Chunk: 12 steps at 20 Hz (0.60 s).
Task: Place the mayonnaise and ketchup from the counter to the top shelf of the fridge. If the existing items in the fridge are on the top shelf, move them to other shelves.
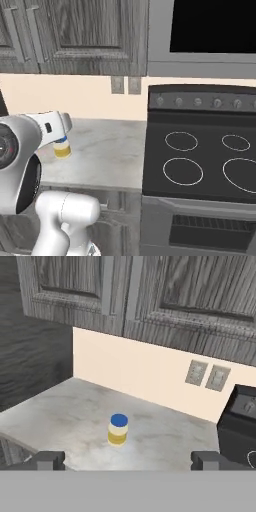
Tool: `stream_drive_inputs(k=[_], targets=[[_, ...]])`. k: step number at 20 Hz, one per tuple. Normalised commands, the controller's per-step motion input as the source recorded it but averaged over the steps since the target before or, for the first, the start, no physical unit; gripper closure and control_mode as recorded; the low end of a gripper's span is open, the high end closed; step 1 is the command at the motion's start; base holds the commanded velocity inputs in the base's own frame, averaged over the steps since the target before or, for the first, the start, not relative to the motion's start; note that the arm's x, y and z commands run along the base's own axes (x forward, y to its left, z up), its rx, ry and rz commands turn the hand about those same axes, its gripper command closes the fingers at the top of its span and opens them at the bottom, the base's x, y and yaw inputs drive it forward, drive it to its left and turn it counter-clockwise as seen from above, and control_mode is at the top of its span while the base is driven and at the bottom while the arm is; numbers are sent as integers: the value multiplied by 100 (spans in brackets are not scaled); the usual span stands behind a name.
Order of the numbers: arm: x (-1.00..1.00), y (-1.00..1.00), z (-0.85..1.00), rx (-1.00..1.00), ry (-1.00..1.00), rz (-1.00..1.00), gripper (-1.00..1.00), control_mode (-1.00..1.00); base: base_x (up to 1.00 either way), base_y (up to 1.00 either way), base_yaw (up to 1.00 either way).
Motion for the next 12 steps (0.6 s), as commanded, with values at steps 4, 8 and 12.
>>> stream_drive_inputs(k=[4, 8, 12], targets=[[0, 0, 0, 0, 0, 0, -100, 100, 0, 87, 12], [0, 0, 0, 0, 0, 0, -100, 100, 52, 36, 2], [25, -8, 0, 0, 3, 4, -100, -100, 67, -2, 5]])
